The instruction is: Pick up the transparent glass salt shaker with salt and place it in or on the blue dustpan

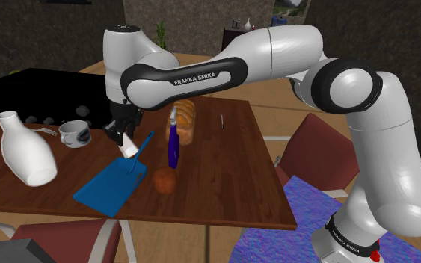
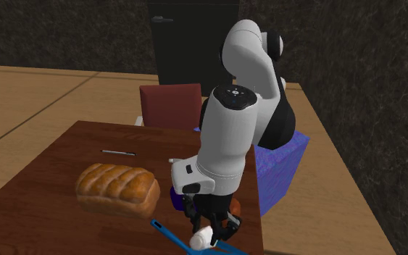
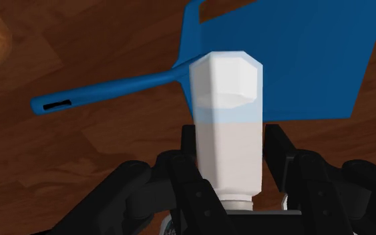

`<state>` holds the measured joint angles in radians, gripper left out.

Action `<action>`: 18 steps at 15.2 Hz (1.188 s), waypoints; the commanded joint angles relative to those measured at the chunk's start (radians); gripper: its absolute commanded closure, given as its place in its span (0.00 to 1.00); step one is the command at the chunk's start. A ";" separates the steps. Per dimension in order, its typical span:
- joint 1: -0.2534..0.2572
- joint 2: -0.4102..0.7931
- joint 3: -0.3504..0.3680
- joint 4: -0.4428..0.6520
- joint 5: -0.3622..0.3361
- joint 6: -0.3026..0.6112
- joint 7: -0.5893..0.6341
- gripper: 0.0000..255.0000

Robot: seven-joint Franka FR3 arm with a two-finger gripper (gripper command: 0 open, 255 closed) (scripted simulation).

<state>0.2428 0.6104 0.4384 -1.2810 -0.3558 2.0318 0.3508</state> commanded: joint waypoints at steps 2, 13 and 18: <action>0.000 0.000 0.000 0.000 0.000 0.000 0.000 0.00; -0.001 -0.051 0.014 0.044 0.022 -0.091 -0.014 0.00; -0.001 -0.051 0.014 0.044 0.022 -0.091 -0.014 0.00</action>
